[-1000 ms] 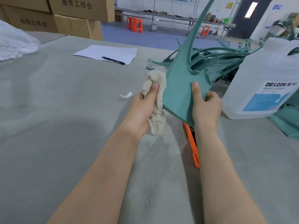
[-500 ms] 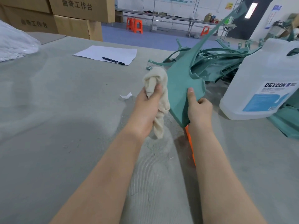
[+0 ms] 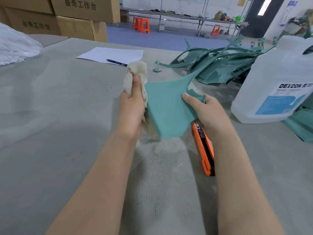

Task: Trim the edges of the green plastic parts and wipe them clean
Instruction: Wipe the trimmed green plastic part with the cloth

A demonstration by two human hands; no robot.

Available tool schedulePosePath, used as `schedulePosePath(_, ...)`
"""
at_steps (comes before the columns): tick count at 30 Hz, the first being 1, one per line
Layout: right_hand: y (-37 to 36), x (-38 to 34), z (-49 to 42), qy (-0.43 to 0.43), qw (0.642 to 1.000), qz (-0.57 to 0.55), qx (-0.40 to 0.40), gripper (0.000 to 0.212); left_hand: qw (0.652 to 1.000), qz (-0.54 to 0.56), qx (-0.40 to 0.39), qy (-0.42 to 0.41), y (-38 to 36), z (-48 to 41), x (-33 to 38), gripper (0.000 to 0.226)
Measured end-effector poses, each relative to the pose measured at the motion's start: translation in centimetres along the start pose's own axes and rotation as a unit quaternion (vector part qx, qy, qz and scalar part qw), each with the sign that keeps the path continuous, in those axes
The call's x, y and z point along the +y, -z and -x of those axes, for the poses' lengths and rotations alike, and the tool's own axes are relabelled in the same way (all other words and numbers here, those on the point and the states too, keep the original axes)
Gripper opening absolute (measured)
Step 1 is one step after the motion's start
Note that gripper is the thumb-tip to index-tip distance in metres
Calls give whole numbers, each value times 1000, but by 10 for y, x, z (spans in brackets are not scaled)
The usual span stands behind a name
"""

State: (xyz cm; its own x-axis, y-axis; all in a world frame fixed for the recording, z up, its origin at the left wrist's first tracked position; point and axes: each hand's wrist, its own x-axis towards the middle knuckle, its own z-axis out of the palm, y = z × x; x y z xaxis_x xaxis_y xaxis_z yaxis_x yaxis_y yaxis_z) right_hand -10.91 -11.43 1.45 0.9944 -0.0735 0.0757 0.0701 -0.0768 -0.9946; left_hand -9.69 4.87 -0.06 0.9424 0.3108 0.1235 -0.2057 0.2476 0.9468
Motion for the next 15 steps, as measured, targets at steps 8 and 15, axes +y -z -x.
schedulePosePath(8, -10, 4, -6, 49, 981, 15, 188, 9, 994, -74, -66, 56, -14, 10, -6, 36)
schedulePosePath(15, -2, 11, -10, 40, 979, -37, 198, 14, 983, -95, -130, 89, -20, 18, -3, 24)
